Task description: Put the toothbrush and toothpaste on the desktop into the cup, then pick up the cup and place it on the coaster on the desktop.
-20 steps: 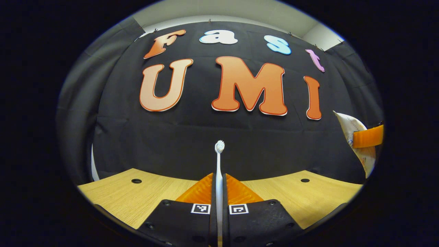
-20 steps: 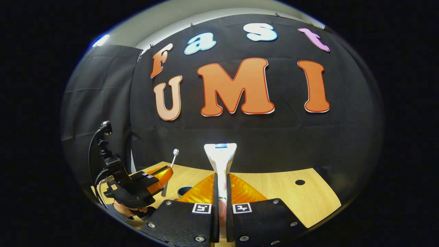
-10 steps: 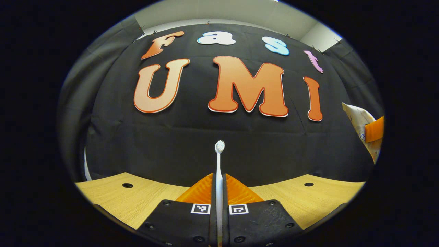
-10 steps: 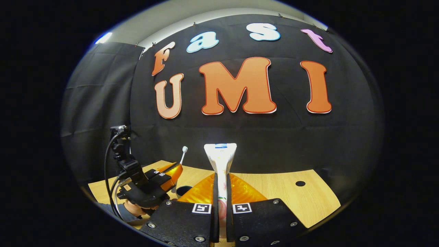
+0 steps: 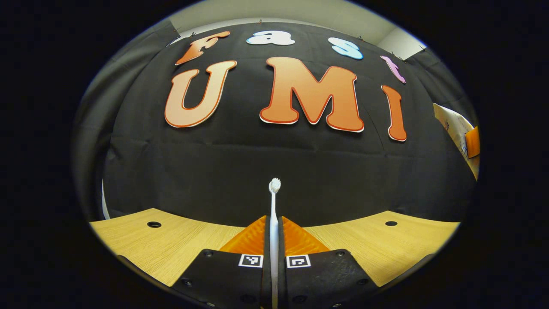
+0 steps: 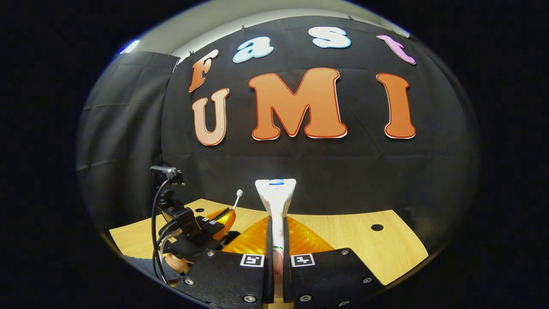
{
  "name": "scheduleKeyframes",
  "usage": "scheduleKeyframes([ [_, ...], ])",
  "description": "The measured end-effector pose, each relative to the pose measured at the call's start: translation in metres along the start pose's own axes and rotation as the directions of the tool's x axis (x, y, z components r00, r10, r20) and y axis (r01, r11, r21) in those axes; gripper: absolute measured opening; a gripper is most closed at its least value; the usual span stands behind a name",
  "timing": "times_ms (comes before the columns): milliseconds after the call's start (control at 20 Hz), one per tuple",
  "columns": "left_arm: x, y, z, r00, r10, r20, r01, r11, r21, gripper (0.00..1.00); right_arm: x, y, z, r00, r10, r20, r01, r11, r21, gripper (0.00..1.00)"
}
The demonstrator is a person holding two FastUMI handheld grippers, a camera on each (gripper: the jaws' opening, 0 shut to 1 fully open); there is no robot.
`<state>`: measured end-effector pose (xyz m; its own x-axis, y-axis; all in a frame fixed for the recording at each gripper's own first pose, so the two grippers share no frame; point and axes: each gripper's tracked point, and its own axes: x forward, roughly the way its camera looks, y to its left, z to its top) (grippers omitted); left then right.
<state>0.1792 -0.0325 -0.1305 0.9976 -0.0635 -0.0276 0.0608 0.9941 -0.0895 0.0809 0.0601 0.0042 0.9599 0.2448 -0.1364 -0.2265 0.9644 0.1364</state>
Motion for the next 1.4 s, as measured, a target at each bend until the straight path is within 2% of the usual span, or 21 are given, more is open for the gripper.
scheduleKeyframes([
  [300,0.008,-0.001,-0.013,1.0,0.003,-0.006,-0.003,1.0,-0.01,0.05,0.002,0.005,-0.005,1.0,0.001,-0.01,-0.001,1.0,0.006,0.08],
  [700,0.007,0.002,-0.045,0.997,0.002,-0.082,-0.005,0.999,-0.037,0.05,0.003,0.005,-0.011,1.0,-0.006,-0.019,0.006,1.0,0.006,0.08],
  [1000,-0.01,0.003,-0.048,0.992,-0.027,-0.119,0.023,0.999,-0.033,0.12,0.002,0.008,-0.018,1.0,0.002,-0.029,-0.001,1.0,0.022,0.08],
  [1050,-0.015,0.003,-0.048,0.991,-0.029,-0.13,0.025,0.999,-0.032,0.18,0.003,0.009,-0.018,1.0,0.004,-0.031,-0.003,1.0,0.022,0.08],
  [1200,-0.032,0.003,-0.052,0.986,-0.042,-0.16,0.04,0.999,-0.013,0.24,0.003,0.017,-0.021,0.999,0.018,-0.03,-0.017,1.0,0.026,0.08],
  [1250,-0.038,0.005,-0.053,0.983,-0.036,-0.182,0.037,0.999,0.001,0.31,0.003,0.019,-0.022,0.999,0.025,-0.028,-0.024,0.999,0.028,0.08],
  [1350,-0.054,0.007,-0.059,0.967,-0.034,-0.252,0.042,0.999,0.027,0.68,0.004,0.025,-0.022,0.999,0.033,-0.028,-0.032,0.999,0.03,0.08],
  [1400,-0.06,0.006,-0.057,0.964,-0.04,-0.262,0.049,0.998,0.027,0.8,0.004,0.029,-0.021,0.999,0.038,-0.019,-0.037,0.999,0.03,0.08],
])
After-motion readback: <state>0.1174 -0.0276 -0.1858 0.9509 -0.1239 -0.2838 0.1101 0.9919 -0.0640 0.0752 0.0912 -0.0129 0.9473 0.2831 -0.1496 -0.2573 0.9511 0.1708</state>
